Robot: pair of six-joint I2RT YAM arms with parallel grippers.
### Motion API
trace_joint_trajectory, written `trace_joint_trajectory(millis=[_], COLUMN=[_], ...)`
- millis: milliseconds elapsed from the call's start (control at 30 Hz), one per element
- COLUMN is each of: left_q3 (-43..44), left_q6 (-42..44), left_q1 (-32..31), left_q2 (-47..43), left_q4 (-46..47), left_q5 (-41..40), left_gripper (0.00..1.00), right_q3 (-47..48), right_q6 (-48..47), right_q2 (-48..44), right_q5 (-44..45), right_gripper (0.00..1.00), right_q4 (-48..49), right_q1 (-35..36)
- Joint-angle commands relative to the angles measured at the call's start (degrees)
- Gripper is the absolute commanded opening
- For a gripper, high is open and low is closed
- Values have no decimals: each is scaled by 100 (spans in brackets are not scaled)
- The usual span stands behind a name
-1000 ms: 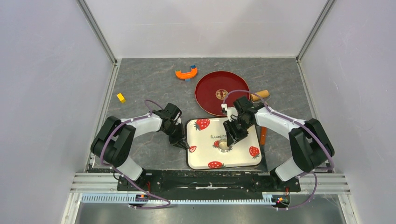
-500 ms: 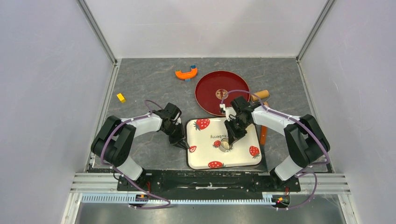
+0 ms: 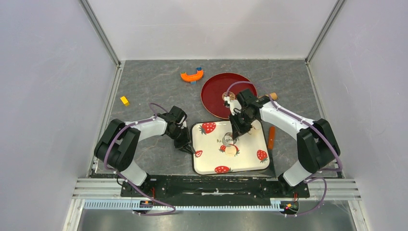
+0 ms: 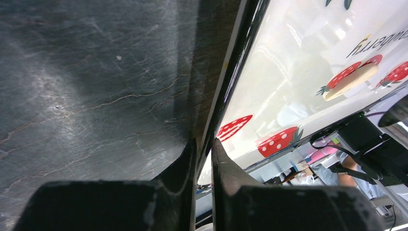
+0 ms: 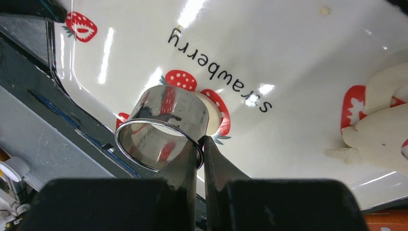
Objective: Roll out the dumpling wrappers from the dough
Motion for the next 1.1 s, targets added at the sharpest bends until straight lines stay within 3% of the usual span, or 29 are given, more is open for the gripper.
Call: trace_joint_trajectory(millis=[0, 433, 1067], left_q3=[-104, 117, 140], left_q6=[264, 668, 846], left_q1=[19, 10, 1], left_q2=[314, 301, 239], left_q4=[267, 47, -128], left_q5=[-1067, -1047, -1107], left_gripper=[2, 2, 2], right_q3=[471, 1722, 4447], right_q6=[-86, 238, 1368], right_q2=[-103, 1142, 3474], right_q5=[148, -100, -424], right_gripper=[3, 1, 0], right_q4=[-61, 474, 1272], right_q1=[25, 39, 285])
